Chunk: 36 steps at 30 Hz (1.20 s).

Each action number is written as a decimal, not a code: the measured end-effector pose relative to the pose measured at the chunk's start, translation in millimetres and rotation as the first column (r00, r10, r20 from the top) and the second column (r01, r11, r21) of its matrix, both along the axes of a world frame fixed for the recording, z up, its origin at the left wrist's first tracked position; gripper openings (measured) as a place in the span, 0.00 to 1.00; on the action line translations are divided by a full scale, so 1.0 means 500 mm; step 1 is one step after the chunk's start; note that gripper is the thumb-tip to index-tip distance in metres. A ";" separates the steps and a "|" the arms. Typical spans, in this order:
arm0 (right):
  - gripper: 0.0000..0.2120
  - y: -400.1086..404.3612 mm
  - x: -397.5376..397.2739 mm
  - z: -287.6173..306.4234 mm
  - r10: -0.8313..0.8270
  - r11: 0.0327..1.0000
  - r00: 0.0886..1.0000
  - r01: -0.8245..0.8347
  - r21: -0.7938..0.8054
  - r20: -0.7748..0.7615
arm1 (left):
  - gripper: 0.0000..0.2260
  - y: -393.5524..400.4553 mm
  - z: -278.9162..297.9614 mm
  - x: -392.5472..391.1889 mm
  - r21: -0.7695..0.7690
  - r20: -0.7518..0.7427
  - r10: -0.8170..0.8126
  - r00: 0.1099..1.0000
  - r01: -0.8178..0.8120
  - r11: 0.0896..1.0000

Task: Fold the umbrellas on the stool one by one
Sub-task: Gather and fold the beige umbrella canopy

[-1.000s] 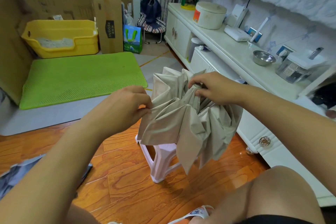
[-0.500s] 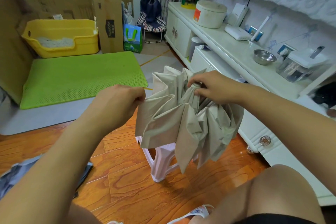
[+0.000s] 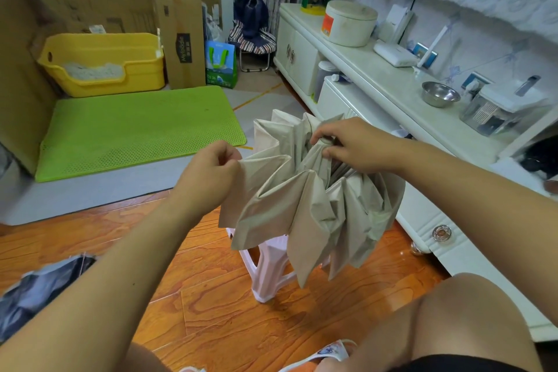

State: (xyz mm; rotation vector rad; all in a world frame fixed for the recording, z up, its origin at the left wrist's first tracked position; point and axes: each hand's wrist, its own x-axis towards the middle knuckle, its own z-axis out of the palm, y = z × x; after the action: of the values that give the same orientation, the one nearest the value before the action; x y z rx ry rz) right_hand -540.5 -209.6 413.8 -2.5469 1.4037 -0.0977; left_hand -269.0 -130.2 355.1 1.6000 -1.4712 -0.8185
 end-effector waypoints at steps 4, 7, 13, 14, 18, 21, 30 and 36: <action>0.12 -0.003 -0.005 -0.003 -0.023 1.000 1.000 0.023 0.004 0.012 | 0.09 0.012 -0.005 -0.004 -0.191 0.025 -0.066 0.998 0.069 0.979; 0.12 -0.005 -0.011 -0.005 -0.042 0.999 0.999 0.041 0.012 0.025 | 0.14 0.017 -0.006 0.000 -0.295 0.021 -0.085 0.996 0.087 0.952; 0.11 -0.003 -0.015 -0.004 -0.084 0.996 0.996 0.083 0.034 0.038 | 0.13 0.011 -0.014 0.018 -0.340 0.062 -0.051 0.997 0.069 0.938; 0.11 -0.002 -0.014 -0.005 -0.086 0.996 0.995 0.085 0.033 0.041 | 0.13 0.008 -0.017 0.017 -0.326 0.045 -0.034 0.998 0.047 0.944; 0.10 -0.002 -0.010 -0.001 -0.137 0.990 0.987 0.133 0.042 0.084 | 0.06 0.001 -0.020 0.012 -0.461 0.166 0.031 0.986 0.050 0.886; 0.10 -0.009 -0.016 0.007 -0.192 0.981 0.977 0.193 0.002 0.091 | 0.07 0.012 -0.006 -0.007 -0.572 0.308 -0.094 0.947 0.263 0.777; 0.13 -0.008 -0.029 -0.005 -0.251 0.967 0.968 0.251 -0.047 0.005 | 0.19 0.010 -0.024 -0.091 -0.382 0.626 -0.289 0.724 0.608 0.696; 0.14 0.005 -0.032 -0.009 -0.239 0.970 0.970 0.240 -0.040 0.035 | 0.25 -0.002 -0.015 -0.138 -0.264 0.796 -0.195 0.573 0.618 0.740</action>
State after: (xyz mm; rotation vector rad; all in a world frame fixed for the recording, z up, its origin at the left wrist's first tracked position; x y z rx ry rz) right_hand -556.5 -207.1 409.1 -2.3872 1.7101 -0.2082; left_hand -338.2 -131.4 347.5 1.1610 -2.4807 0.1012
